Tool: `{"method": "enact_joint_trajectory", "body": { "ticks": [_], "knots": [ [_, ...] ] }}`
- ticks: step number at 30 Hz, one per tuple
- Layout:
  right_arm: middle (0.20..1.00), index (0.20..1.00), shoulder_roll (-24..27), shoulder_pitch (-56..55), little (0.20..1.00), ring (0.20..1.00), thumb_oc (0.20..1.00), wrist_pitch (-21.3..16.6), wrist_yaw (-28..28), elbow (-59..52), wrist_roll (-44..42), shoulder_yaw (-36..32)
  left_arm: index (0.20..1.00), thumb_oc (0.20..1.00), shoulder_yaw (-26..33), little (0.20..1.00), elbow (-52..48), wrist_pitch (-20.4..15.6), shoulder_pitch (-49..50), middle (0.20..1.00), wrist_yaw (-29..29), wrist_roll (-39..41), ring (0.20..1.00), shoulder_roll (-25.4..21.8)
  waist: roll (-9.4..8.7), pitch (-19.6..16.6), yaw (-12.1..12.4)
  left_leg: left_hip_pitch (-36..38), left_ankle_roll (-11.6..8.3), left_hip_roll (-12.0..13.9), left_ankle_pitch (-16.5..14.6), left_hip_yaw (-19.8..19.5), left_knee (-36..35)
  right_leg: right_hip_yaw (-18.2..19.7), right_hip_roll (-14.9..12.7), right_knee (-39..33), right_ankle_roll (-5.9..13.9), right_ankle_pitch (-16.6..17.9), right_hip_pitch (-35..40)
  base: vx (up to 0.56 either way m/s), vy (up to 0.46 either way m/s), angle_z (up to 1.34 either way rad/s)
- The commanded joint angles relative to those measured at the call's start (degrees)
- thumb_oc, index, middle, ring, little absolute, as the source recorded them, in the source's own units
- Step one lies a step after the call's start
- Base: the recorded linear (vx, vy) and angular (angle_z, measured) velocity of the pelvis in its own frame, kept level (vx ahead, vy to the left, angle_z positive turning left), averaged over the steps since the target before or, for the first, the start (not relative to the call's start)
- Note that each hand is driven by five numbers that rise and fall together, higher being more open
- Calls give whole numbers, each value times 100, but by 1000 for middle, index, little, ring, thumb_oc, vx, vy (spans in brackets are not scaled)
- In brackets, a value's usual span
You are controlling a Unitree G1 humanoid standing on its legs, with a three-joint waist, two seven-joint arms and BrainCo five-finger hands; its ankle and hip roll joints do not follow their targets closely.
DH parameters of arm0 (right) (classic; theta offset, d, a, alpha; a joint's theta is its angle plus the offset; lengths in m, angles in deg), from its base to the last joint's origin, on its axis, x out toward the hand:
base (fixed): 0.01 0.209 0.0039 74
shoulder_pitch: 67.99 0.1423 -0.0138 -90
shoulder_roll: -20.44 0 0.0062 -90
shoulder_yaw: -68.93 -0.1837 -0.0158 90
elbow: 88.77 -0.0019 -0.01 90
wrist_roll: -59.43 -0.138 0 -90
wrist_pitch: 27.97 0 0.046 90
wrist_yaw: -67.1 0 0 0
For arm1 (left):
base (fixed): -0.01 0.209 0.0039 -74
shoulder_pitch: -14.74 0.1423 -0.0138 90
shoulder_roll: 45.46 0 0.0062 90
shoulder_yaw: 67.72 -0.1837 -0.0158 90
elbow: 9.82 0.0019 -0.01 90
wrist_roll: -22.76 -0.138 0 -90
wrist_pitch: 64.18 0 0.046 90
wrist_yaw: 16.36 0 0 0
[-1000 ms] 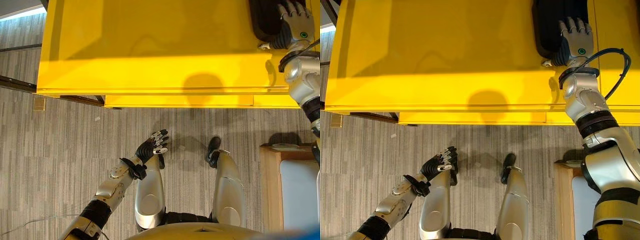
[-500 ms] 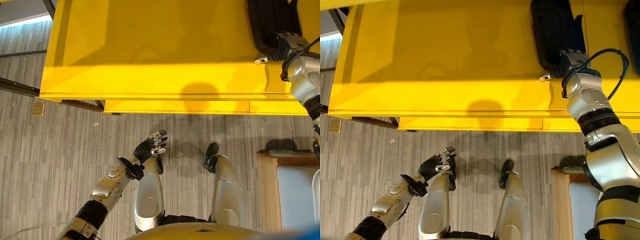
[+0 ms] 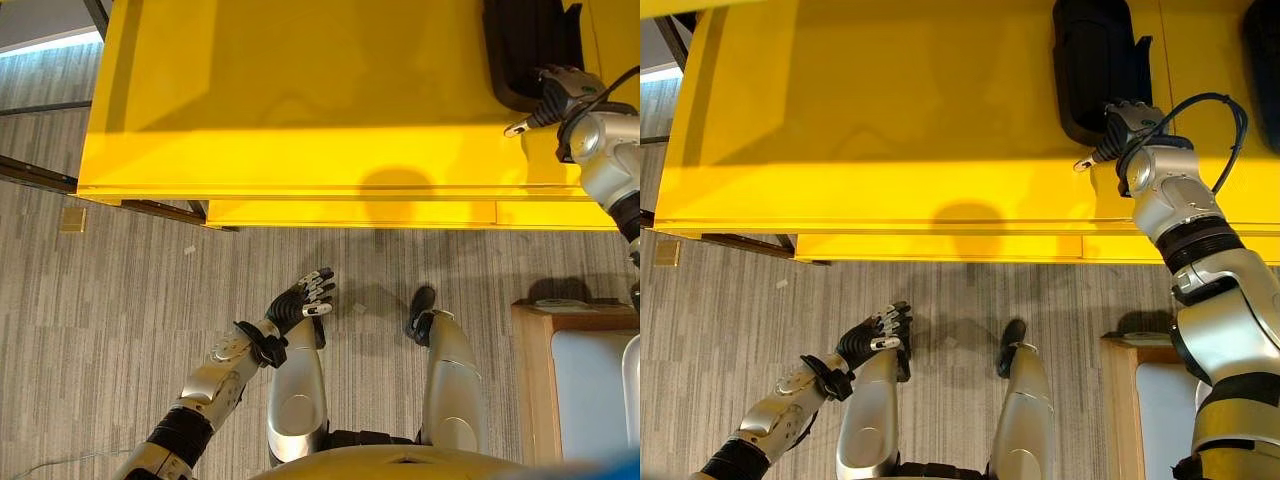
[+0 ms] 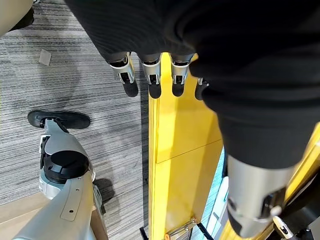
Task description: Move parts from the plastic box to the shelf.
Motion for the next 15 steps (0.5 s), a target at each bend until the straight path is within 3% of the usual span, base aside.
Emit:
{"method": "enact_joint_trajectory", "body": {
  "ticks": [1,7,15],
  "knots": [
    [1000,1000,11,-200,1000,1000,1000,106,-94,-131,163,5,1000,1000,-19,1000,-435,-131,257,1000,-125,-93,1000,-167,-53,207,33,28,393,-163,-755,221,690,-5,312,23,22,-274,377,0,0,0],
    [1000,1000,-88,-264,1000,1000,1000,401,-172,-54,231,-146,1000,1000,-61,1000,-417,-126,211,1000,-84,-95,1000,-119,-44,207,21,10,408,-179,-790,210,718,10,312,30,25,-280,377,0,0,0],
    [1000,1000,-134,-294,1000,1000,1000,428,43,-75,311,-187,1000,1000,-80,1000,-403,-129,187,1000,-105,-123,1000,-109,-39,207,-5,23,413,-179,-789,234,704,26,329,6,25,-267,379,0,0,0]
  ]
}}
